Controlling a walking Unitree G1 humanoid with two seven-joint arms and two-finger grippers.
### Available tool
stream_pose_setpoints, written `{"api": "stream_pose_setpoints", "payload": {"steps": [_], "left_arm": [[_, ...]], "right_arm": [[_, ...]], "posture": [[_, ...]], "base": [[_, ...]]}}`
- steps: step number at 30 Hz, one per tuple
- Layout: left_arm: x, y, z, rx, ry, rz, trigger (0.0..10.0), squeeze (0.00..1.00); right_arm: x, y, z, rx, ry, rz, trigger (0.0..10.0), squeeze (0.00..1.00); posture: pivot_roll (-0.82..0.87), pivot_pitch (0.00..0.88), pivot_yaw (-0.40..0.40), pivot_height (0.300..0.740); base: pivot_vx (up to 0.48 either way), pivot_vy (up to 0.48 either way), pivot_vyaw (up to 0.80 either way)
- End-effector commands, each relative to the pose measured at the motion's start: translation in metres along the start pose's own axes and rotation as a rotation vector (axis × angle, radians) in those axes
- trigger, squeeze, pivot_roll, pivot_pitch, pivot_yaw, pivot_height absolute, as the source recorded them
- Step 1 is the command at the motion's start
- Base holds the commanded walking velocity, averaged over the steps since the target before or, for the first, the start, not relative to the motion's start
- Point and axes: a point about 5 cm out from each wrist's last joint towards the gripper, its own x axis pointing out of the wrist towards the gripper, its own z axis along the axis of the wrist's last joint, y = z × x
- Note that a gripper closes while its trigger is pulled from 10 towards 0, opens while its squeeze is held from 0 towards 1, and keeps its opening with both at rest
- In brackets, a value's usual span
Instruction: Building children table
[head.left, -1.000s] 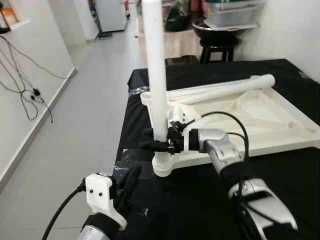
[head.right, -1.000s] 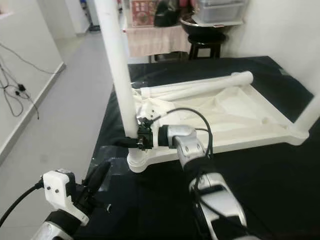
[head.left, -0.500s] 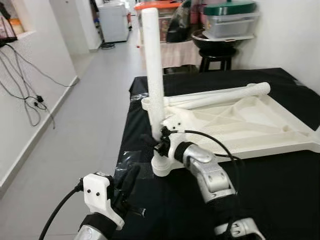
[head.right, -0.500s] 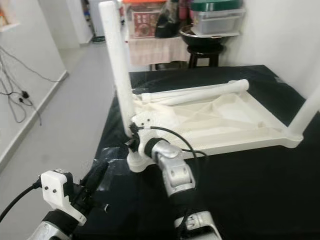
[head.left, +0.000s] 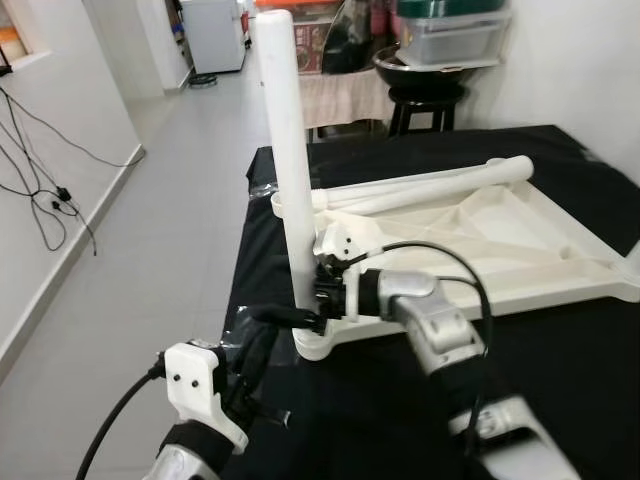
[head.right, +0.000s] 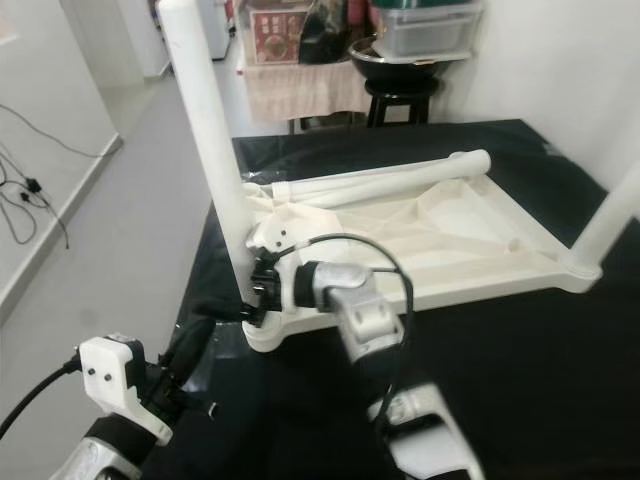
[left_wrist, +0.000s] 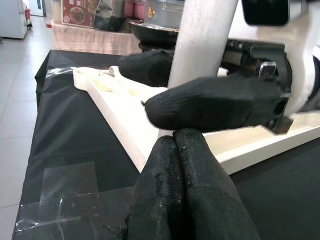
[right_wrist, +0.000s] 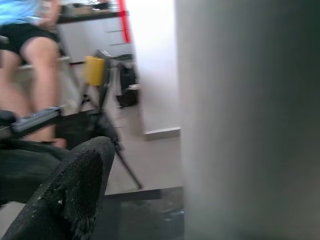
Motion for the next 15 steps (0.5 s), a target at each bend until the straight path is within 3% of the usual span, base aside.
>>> {"api": "stream_pose_setpoints", "payload": {"steps": [1, 6, 7, 8, 9, 10, 13, 15], "left_arm": [[-0.001, 0.002, -0.004, 0.005, 0.021, 0.013, 10.0, 0.0], [-0.002, 0.001, -0.004, 0.006, 0.021, 0.014, 10.0, 0.0], [-0.002, 0.001, -0.004, 0.007, 0.021, 0.016, 10.0, 0.0], [-0.002, 0.001, -0.004, 0.007, 0.021, 0.017, 10.0, 0.0], [-0.002, 0.001, -0.004, 0.007, 0.021, 0.017, 10.0, 0.0], [-0.002, 0.001, -0.004, 0.007, 0.021, 0.018, 10.0, 0.0], [-0.002, 0.001, -0.004, 0.007, 0.021, 0.019, 10.0, 0.0], [-0.003, 0.0, -0.004, 0.006, 0.022, 0.017, 10.0, 0.0]], "right_arm": [[0.013, 0.002, -0.005, 0.027, 0.015, 0.085, 10.0, 0.0], [0.012, -0.006, -0.012, 0.059, 0.054, 0.083, 10.0, 0.0], [0.01, -0.009, -0.014, 0.082, 0.049, 0.073, 2.5, 0.0], [0.009, -0.01, -0.015, 0.088, 0.043, 0.067, 1.5, 0.0], [0.009, -0.01, -0.015, 0.088, 0.043, 0.067, 1.5, 0.0], [0.006, -0.012, -0.016, 0.098, 0.04, 0.067, 0.0, 0.0], [0.003, -0.013, -0.018, 0.102, 0.037, 0.062, 0.0, 0.0], [-0.009, -0.014, -0.024, 0.1, 0.022, 0.031, 0.0, 0.0]], "posture": [[0.02, 0.008, 0.044, 0.74], [0.02, 0.01, 0.037, 0.74], [0.02, 0.013, 0.037, 0.74], [0.02, 0.013, 0.037, 0.74], [0.02, 0.013, 0.037, 0.74], [0.02, 0.013, 0.037, 0.74], [0.02, 0.016, 0.042, 0.74], [0.02, 0.019, 0.046, 0.74]], "base": [[0.0, 0.0, 0.0], [0.0, 0.0, 0.0], [0.0, 0.0, 0.0], [0.0, 0.0, 0.0], [0.0, 0.0, 0.0], [0.0, 0.0, 0.0], [0.0, 0.0, 0.0], [0.0, 0.0, 0.0]]}}
